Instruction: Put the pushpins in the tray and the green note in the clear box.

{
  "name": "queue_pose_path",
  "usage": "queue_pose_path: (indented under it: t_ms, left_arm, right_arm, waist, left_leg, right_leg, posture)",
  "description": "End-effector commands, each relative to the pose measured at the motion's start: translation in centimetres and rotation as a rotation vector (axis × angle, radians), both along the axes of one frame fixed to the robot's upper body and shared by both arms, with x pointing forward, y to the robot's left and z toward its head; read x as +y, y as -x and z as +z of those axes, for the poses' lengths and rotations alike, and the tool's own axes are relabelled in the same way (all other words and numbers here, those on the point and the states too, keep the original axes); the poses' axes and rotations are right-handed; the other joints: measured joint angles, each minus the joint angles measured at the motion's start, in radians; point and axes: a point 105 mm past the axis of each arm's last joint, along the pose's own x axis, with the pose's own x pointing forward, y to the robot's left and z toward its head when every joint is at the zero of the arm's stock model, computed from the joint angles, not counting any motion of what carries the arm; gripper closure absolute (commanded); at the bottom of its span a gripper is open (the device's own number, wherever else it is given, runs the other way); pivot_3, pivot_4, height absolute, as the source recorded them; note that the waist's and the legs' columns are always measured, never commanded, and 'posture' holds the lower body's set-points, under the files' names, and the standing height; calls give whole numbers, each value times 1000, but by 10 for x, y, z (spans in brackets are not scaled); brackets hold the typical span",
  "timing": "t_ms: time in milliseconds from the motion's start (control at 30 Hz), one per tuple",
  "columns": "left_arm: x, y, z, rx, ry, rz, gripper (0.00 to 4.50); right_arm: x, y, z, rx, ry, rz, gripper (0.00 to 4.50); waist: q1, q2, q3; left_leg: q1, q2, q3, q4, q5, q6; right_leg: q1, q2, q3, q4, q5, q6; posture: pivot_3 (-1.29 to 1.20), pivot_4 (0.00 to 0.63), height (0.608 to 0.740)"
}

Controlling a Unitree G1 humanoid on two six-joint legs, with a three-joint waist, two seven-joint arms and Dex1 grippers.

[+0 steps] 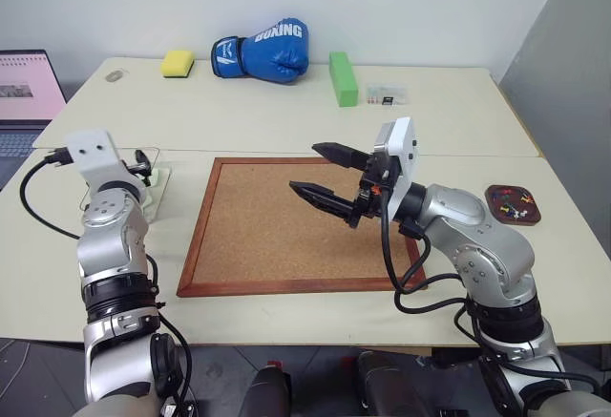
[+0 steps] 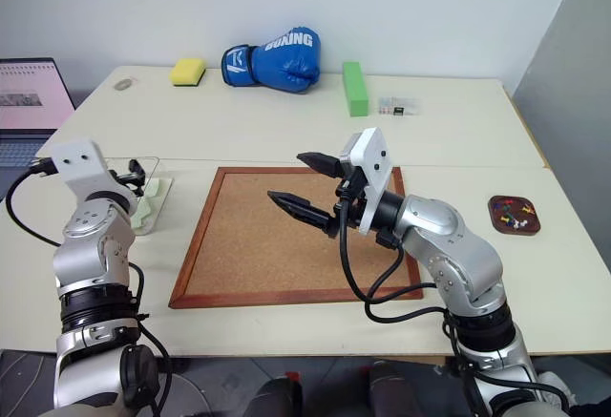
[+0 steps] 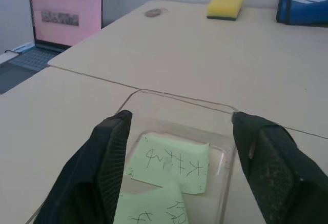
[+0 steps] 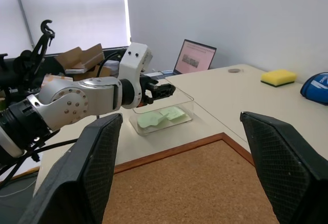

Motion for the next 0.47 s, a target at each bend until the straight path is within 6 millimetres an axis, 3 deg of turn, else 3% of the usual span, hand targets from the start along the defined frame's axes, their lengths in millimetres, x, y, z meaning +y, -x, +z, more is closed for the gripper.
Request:
queue_pose_path:
  t_ms: [33, 67, 267, 467]
  left_arm:
    - [-45, -2, 20, -82, -58, -194, 279]
    - [-61, -1, 18, -85, -73, -257, 75]
    - [-129, 22, -2, -82, -34, -446, 75]
    - [-164, 48, -27, -47, 9, -482, 75]
  right_arm:
    - [-16, -14, -8, -7, 12, -153, 597]
    - [-20, -18, -14, -4, 25, -211, 597]
    - [-58, -46, -50, 9, 130, -616, 597]
    - [-72, -42, -72, 52, 121, -793, 597]
  waist:
    - [1, 0, 0]
    - [3, 0, 0]
    - [3, 0, 0]
    - [-1, 0, 0]
  left_leg:
    - [0, 0, 0, 0, 0, 0]
    - [0, 0, 0, 0, 0, 0]
    - [0, -1, 2, 0, 0, 0]
    - [1, 0, 3, 0, 0, 0]
  right_leg:
    - [0, 0, 0, 0, 0, 0]
    - [0, 0, 0, 0, 0, 0]
    - [0, -1, 2, 0, 0, 0]
    - [-1, 0, 4, 0, 0, 0]
  posture:
    - [0, 150, 740]
    - [0, 150, 740]
    - [0, 150, 740]
    - [0, 150, 740]
